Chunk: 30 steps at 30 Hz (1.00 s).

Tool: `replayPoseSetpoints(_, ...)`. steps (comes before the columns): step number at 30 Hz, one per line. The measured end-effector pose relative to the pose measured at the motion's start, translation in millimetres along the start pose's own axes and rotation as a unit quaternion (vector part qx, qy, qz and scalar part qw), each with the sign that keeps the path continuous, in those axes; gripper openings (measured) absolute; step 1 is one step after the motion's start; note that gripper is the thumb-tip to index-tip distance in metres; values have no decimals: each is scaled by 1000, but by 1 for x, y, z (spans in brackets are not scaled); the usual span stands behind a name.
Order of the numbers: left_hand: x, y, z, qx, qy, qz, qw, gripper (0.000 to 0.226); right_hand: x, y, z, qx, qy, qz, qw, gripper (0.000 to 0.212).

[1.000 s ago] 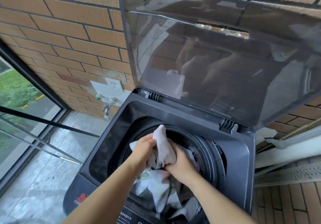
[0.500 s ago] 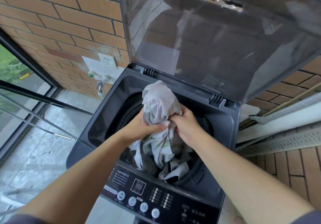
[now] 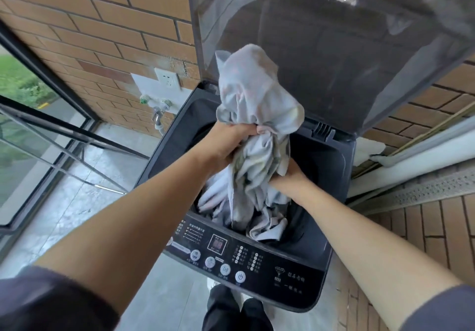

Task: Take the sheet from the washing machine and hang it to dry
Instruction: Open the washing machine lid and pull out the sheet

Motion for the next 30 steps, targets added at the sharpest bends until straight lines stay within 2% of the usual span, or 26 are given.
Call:
replayPoseSetpoints(3, -7, -5, 10, -21, -31, 16, 999, 39, -3, 2, -12, -2, 58, 100, 993, 15)
replayPoseSetpoints(8, -34, -16, 26, -33, -30, 71, 996, 25, -23, -11, -63, -73, 164, 174, 968, 20)
replayPoseSetpoints(10, -41, -17, 27, -26, -15, 90, 995, 23, -31, -14, -84, -106, 176, 164, 965, 20)
replayPoseSetpoints(13, -43, -28, 37, 13, 0, 79, 997, 26, -36, -21, -106, -132, 167, 148, 966, 22)
replayPoseSetpoints(16, -45, -38, 38, -17, 55, 22, 998, 44, -41, -30, -123, -152, 149, 143, 967, 25)
replayPoseSetpoints(19, -41, -50, 34, -59, 118, -48, 990, 49, -46, -40, -143, -190, 165, 141, 958, 19)
replayPoseSetpoints(22, -36, -57, 31, -92, 189, -18, 978, 43, -51, -48, -161, -227, 175, 146, 947, 18)
replayPoseSetpoints(25, -15, -57, 33, -75, 204, -39, 975, 27, -51, -53, -176, -246, 176, 152, 941, 14)
replayPoseSetpoints(26, -8, -55, 36, -68, 239, -38, 968, 26, -51, -54, -181, -252, 180, 156, 938, 12)
replayPoseSetpoints(27, -2, -56, 41, -52, 253, -21, 966, 31, -52, -55, -186, -258, 185, 158, 935, 9)
replayPoseSetpoints(30, 17, -49, 56, 13, 177, -1, 984, 44, -64, -56, -196, -274, 156, 173, 933, 14)
Point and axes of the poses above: each hand's wrist, its own y-axis towards the middle knuckle, its own x-axis out of the palm, z = x × y, the point moved 3 cm from there along y, towards the middle knuckle, and after that the axes turned 4 degrees about y, right-handed, at the moved point
